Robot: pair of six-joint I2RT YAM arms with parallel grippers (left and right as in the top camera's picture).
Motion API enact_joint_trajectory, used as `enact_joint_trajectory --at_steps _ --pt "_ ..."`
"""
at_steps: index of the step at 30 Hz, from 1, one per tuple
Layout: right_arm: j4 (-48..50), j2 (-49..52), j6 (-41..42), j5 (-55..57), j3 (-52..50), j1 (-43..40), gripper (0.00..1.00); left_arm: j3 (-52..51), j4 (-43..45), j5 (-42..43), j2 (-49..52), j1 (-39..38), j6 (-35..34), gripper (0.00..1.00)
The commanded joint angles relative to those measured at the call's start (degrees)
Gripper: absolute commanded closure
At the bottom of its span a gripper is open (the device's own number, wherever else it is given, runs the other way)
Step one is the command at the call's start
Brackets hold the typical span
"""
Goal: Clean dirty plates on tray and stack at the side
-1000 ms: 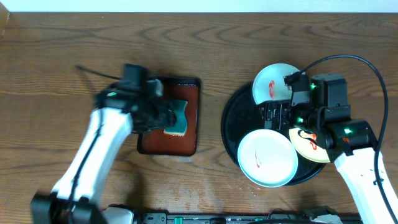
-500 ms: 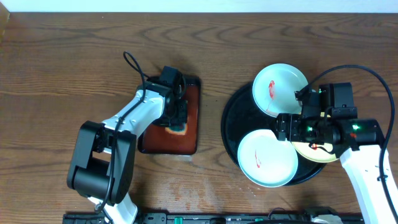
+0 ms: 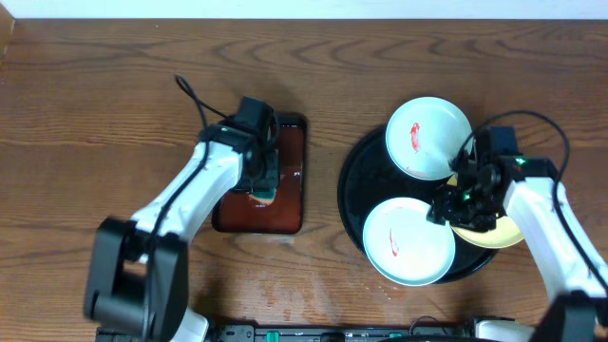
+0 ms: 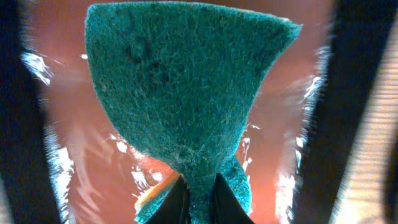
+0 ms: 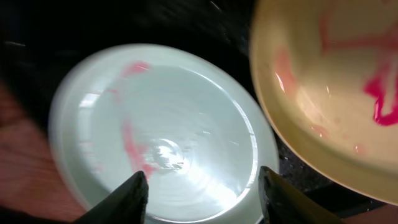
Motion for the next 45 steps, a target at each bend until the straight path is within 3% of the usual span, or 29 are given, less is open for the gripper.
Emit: enact_joint_trajectory --at_steps 1,7,12,15,26,28,31,36,40,45 --pt "0.4 4.6 0.6 -0.2 -2.1 -1.6 0.47 0.2 -0.9 -1.6 -4.8 0.0 0.0 0.92" --pt "5.7 9.2 2.9 0.0 -7.2 -1.6 0.5 0.2 -1.4 -1.5 -6.1 0.0 -0.1 0.93" --pt "11.7 9.7 3.6 -0.5 -9.9 -1.6 0.82 0.2 -2.2 -1.5 -6.1 0.0 -0.1 0.92" --pt "14.4 9.4 3.7 -1.3 -9.0 -1.6 0.94 0.2 -2.8 -1.5 -6.1 0.0 -0.1 0.92" --pt "19.5 1.7 1.2 -7.8 -7.5 -1.7 0.99 0.2 -4.5 -1.5 -6.1 0.0 -0.1 0.93" --pt "19.3 -1.0 0.6 -7.7 -7.5 -1.6 0.98 0.2 -4.6 -1.5 -6.2 0.0 -0.1 0.93" --pt "14.1 -5.8 1.0 -6.2 -7.3 -1.7 0.75 0.2 -4.6 -1.5 -6.5 0.0 -0.1 0.93" --pt "2.2 -10.5 10.4 9.8 -7.3 -1.7 0.58 0.2 -5.0 -1.5 -6.6 0.0 -0.1 0.93" --pt "0.1 -10.3 10.8 8.0 -9.2 -1.6 0.58 0.2 -5.2 -1.5 -6.6 0.0 -0.1 0.93" --pt "8.5 -8.1 10.8 2.8 -17.0 -1.6 0.58 0.2 -5.2 -1.5 -6.6 0.0 0.0 0.92"
